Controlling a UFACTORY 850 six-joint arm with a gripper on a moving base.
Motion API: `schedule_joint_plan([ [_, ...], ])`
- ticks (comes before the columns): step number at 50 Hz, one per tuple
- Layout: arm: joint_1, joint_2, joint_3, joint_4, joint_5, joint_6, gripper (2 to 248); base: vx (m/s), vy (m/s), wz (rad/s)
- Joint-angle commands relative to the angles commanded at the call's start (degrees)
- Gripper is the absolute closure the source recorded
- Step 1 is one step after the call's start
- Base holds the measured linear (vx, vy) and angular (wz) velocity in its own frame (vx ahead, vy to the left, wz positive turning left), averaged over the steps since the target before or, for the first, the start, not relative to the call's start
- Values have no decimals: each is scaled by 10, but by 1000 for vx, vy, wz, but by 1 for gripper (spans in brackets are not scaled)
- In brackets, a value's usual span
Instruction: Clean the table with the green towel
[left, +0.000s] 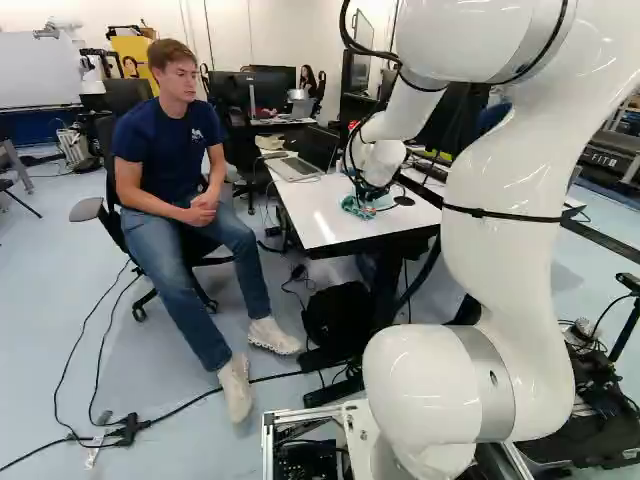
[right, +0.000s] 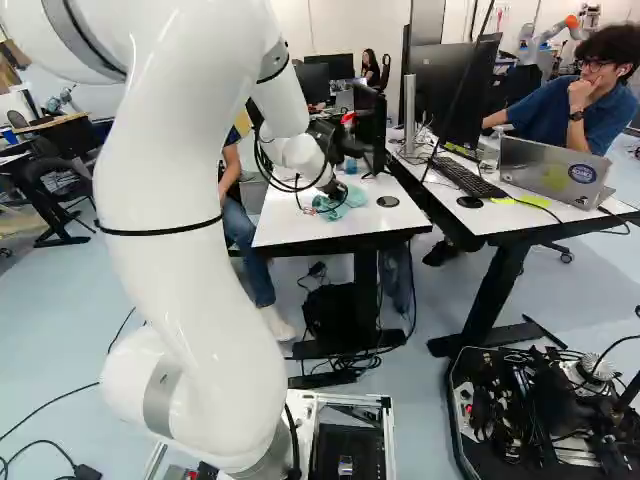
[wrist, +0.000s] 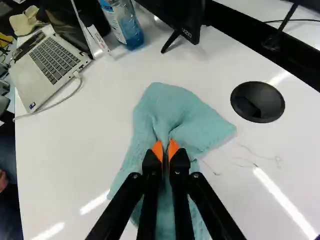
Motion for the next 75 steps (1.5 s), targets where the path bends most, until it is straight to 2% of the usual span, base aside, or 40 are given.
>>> schedule_joint_plan([
  [49, -84, 68, 80, 0, 0, 0, 217, 0, 0, 0],
  [63, -110, 61, 73, 0, 0, 0, 217, 0, 0, 0],
  [75, -126, 39, 47, 0, 0, 0, 217, 0, 0, 0],
])
